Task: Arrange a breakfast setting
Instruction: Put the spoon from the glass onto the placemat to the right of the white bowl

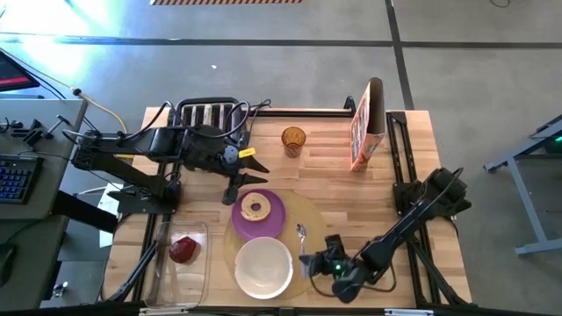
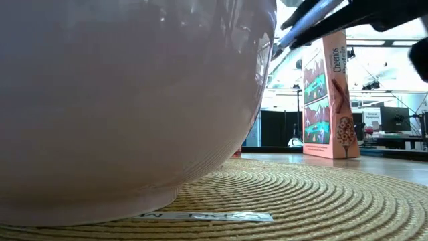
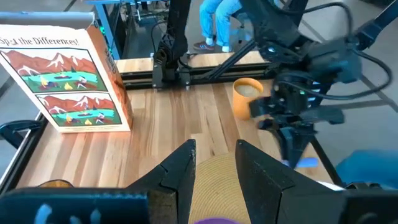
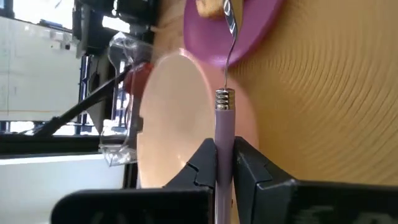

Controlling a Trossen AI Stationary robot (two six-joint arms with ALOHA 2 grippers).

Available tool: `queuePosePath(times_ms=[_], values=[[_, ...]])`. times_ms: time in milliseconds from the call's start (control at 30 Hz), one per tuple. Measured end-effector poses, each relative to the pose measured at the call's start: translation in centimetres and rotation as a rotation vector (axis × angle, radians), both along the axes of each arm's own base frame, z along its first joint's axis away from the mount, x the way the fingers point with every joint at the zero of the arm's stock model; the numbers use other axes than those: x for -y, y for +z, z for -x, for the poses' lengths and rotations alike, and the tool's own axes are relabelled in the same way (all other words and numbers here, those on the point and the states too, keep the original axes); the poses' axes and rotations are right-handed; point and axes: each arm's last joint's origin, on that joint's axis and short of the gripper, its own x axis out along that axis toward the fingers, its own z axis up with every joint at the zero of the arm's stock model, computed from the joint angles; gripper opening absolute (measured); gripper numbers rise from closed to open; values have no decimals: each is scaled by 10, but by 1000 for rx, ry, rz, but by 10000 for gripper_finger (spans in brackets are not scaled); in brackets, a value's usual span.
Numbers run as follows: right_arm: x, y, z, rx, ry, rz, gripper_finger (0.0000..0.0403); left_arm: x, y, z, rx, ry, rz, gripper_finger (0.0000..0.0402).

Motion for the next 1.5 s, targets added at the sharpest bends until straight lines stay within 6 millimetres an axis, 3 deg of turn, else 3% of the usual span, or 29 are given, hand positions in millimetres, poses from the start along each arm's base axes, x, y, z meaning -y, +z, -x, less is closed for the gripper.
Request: queuePosePath(times_ms=[267,500,700,1500], values=[[-23,-10,-9,-56,-46,-38,3,0,0,0,3,-1,-1,104],[-32,-13,-11,-155,-79,-39,3,0,0,0,-4,-4,-6,104],[-32,-17,-8,-193,-100,-30,3,0,0,0,3,-16,-31,104],[-21,-46,-28,-298,-96,-84,3,0,-2,1,-18,-42,-85,104]])
